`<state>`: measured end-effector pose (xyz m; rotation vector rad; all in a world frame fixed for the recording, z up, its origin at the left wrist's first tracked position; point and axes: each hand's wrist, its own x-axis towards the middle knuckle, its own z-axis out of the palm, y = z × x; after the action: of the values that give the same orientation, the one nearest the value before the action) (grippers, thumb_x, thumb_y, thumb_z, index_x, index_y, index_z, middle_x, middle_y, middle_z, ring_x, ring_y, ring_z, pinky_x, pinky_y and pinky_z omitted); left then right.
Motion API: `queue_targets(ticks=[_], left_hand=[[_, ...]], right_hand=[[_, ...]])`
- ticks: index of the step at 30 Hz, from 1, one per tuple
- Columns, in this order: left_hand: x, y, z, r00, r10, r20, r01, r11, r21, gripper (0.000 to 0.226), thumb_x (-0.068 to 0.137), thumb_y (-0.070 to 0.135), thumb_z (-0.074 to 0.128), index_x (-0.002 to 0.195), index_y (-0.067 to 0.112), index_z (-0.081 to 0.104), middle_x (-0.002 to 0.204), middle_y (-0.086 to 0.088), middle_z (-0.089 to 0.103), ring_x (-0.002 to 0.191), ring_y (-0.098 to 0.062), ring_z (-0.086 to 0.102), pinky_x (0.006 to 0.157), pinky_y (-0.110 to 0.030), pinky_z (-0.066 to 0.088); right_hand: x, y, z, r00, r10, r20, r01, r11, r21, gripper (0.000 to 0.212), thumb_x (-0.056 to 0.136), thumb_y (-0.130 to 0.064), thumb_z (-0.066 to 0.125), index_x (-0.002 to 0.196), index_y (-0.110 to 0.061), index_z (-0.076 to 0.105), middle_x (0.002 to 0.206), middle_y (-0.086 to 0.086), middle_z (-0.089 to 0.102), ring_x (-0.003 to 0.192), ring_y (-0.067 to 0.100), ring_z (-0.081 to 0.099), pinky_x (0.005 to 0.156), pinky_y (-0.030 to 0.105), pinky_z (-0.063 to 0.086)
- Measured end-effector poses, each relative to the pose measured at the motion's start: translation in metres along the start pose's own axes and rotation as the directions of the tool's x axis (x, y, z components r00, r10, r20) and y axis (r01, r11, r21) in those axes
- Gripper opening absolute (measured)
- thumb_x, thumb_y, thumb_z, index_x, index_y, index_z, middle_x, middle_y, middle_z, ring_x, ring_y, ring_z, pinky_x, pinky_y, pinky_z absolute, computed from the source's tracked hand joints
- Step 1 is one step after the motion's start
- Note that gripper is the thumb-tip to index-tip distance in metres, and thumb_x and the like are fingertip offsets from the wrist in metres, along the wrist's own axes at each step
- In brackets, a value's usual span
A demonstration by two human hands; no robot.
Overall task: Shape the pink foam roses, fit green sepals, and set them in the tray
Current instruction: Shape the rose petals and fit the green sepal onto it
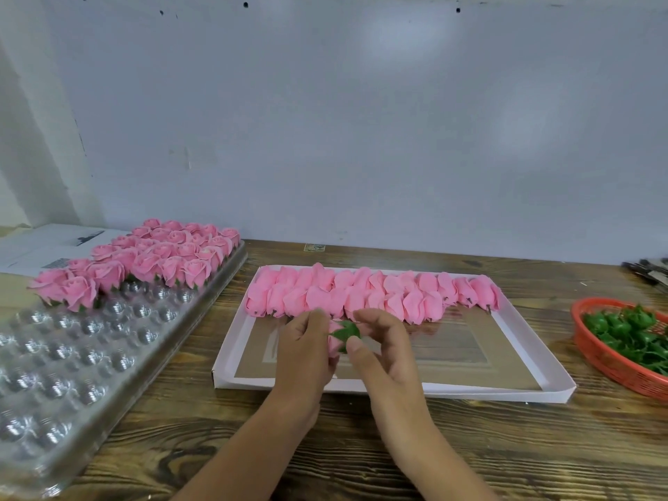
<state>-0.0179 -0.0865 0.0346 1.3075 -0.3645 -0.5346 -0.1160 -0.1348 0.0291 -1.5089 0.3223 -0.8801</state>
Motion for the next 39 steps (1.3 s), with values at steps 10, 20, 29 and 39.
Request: queue_targets(ticks=[10,20,29,39], left_hand=[[0.003,-0.001,-0.001,0.999,-0.029,-0.044,0.028,1.0,-0.007,0.052,0.099,0.021,0.047,0.05,0.031,0.062,0.055,0.007,0.057,0.046,0.001,0.05,0.046,-0.018,0.041],[0.003,-0.003,-0.004,0.985,0.172,-0.029,-0.162,0.965,0.204,0.051,0.098,0.013,0.044,0.049,0.023,0.051,0.055,-0.003,0.048,0.049,-0.008,0.042,0.044,-0.02,0.035],[0.007,-0.005,-0.007,0.974,0.222,0.052,-0.227,0.914,0.337,0.042,0.103,0.02,0.044,0.064,0.006,0.052,0.055,0.0,0.048,0.051,-0.009,0.044,0.044,-0.017,0.037],[0.003,0.007,-0.009,0.943,0.042,0.331,-0.142,0.948,0.285,0.024,0.103,0.031,0.047,0.099,0.015,0.065,0.08,-0.003,0.067,0.067,-0.009,0.061,0.055,-0.022,0.05]], right_hand=[[0.005,0.005,-0.003,0.991,-0.043,-0.124,0.038,0.998,-0.044,0.025,0.081,-0.007,0.072,0.09,-0.031,0.073,0.091,0.0,0.071,0.085,0.009,0.068,0.072,0.018,0.053],[0.01,0.003,-0.013,0.997,0.013,-0.075,-0.023,0.991,-0.132,0.034,0.077,0.004,0.078,0.077,-0.03,0.074,0.082,-0.006,0.074,0.076,0.006,0.067,0.071,0.016,0.051],[0.013,-0.003,-0.022,0.998,0.067,0.016,-0.063,0.983,-0.175,0.03,0.078,0.0,0.079,0.095,-0.024,0.076,0.088,-0.003,0.077,0.08,0.011,0.072,0.073,0.019,0.055],[0.023,-0.008,-0.04,0.983,0.16,-0.085,-0.164,0.986,-0.04,0.025,0.08,-0.003,0.076,0.099,-0.02,0.074,0.092,0.001,0.077,0.093,0.017,0.072,0.09,0.034,0.057]])
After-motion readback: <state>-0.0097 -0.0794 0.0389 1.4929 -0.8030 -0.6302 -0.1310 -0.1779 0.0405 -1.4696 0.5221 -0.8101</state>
